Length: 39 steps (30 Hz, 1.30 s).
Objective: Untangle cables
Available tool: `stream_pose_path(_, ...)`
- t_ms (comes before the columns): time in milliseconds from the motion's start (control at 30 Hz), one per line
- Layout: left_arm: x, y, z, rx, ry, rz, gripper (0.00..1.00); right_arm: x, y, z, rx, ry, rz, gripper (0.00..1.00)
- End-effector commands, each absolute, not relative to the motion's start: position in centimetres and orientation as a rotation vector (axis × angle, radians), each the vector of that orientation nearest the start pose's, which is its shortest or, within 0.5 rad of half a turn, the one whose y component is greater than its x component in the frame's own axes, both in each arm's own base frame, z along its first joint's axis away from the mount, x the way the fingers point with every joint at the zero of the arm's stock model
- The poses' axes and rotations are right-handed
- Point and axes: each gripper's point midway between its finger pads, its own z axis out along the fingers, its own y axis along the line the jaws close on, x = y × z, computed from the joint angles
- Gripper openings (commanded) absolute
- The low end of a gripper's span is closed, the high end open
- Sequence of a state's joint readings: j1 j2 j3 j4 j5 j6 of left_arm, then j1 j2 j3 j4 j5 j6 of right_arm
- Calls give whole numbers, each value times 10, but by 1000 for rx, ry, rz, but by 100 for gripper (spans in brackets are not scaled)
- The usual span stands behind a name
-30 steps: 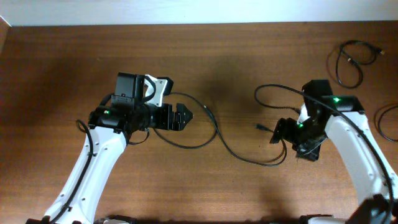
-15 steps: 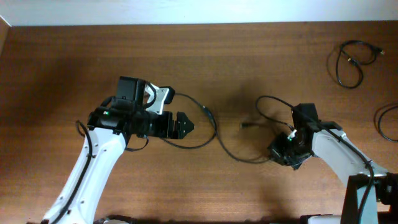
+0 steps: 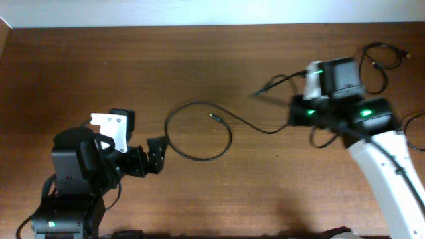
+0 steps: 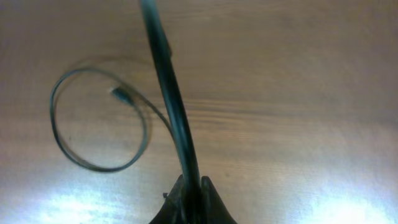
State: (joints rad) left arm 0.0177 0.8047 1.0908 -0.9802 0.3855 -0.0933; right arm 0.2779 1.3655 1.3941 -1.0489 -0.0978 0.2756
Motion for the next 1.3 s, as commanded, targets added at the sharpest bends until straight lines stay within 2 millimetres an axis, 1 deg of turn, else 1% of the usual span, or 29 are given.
stream_pose_path(0,243,10,283,-531,2187,-253,99,314,177,231,-407,2535,284,4)
stream_pose_path(67,239,39,289,-744,2101,-197,99,309,219,212,-544,2542,309,4)
stream_pose_path(100,237,51,291,-806,2069,-171,99,304,245,189,-633,2572,310,4)
stream_pose_path(133,235,59,291,-841,2053,-151,99,300,258,175,-682,2593,315,5)
stream_pose_path(167,232,65,290,-870,2046,-136,99,295,272,159,-733,2618,322,11)
stream_pose_path(200,227,73,286,-916,2046,-112,99,288,287,137,-792,2660,331,13)
stream_pose_path(233,223,78,283,-948,2049,-97,99,278,297,115,-845,2711,343,17)
stream_pose_path(267,218,81,280,-975,2057,-86,99,274,300,101,-870,2745,333,22)
stream_pose_path(333,215,81,276,-987,2072,-82,99,273,301,88,-882,2775,314,27)
stream_pose_path(367,214,80,275,-990,2079,-81,99,273,302,86,-881,2782,319,44)
stream_pose_path(400,213,80,273,-994,2087,-81,99,274,303,86,-876,2778,324,54)
stream_pose_path(433,211,79,271,-1000,2099,-80,99,276,306,87,-874,2761,334,60)
stream_pose_path(467,210,78,269,-1002,2108,-82,99,278,309,88,-866,2751,343,62)
stream_pose_path(500,209,76,267,-1002,2117,-92,99,283,312,89,-817,2746,356,66)
stream_pose_path(533,207,74,265,-1005,2133,-98,99,288,318,89,-764,2736,384,72)
stream_pose_path(567,205,74,263,-1010,2143,-97,99,290,323,87,-769,2726,397,74)
stream_pose_path(600,204,73,261,-1014,2151,-97,99,289,326,82,-778,2731,399,75)
stream_pose_path(633,203,73,261,-1016,2155,-96,99,285,329,72,-799,2748,389,75)
stream_pose_path(667,203,73,260,-1016,2157,-95,99,281,331,60,-816,2769,371,75)
stream_pose_path(700,203,73,260,-1018,2155,-91,99,276,333,40,-843,2803,339,76)
stream_pose_path(733,203,73,260,-1018,2155,-91,99,274,332,27,-852,2830,314,76)
stream_pose_path(767,203,73,260,-1018,2155,-91,99,273,329,15,-811,2869,283,75)
stream_pose_path(800,203,73,260,-1018,2156,-91,99,274,325,8,-739,2902,254,75)
stream_pose_path(900,203,73,260,-1018,2156,-91,99,289,310,6,-523,2901,120,76)
stream_pose_path(1000,203,73,260,-1018,2155,-91,99,298,302,7,-377,2881,47,79)
stream_pose_path(1067,203,73,260,-1018,2155,-91,99,305,288,8,-270,2855,-52,80)
stream_pose_path(1133,203,73,260,-1018,2155,-91,99,308,267,10,-97,2833,-177,80)
stream_pose_path(1233,203,73,260,-1018,2155,-91,99,313,259,10,-69,2835,-192,82)
stream_pose_path(1267,203,73,260,-1018,2155,-91,99,315,254,13,-57,2842,-206,84)
